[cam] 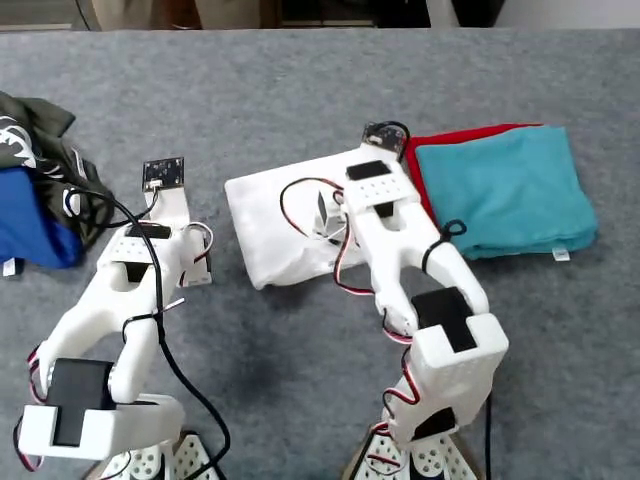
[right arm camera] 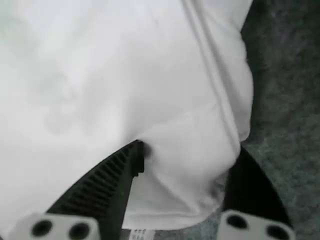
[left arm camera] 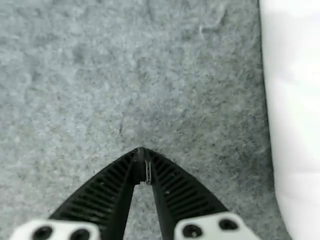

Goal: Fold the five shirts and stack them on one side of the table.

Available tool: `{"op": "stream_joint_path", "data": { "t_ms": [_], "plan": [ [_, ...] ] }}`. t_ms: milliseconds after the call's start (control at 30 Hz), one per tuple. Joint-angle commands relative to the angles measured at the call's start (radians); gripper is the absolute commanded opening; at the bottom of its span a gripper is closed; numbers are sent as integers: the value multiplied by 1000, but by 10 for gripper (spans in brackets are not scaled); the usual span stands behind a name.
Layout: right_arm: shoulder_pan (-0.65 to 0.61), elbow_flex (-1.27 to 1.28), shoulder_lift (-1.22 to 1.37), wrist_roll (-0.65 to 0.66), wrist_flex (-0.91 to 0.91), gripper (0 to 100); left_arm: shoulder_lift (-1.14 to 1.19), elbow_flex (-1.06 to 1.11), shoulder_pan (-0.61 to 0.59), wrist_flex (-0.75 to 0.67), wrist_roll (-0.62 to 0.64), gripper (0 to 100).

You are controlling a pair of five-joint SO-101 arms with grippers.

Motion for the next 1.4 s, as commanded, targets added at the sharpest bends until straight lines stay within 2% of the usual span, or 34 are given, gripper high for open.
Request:
{"op": "stream_joint_path", "data": {
  "t_ms": [0,233,467,1000,1267,1367],
  "plan": [
    [5,-62,-2,21,38,214,-1,-43,-9,8,9,19],
    [73,-67,-2,26,57,210,-1,-43,-9,8,9,19],
    [113,-68,-4,84,52,209,-1,-43,-9,8,9,19],
    [105,-59,62,86,-43,209,-1,-43,-9,9,9,19],
    [105,-110,148,86,-20,208,-1,-43,-9,9,9,19],
    [108,-108,148,94,-14,153,-1,-43,-9,9,9,19]
  ]
}}
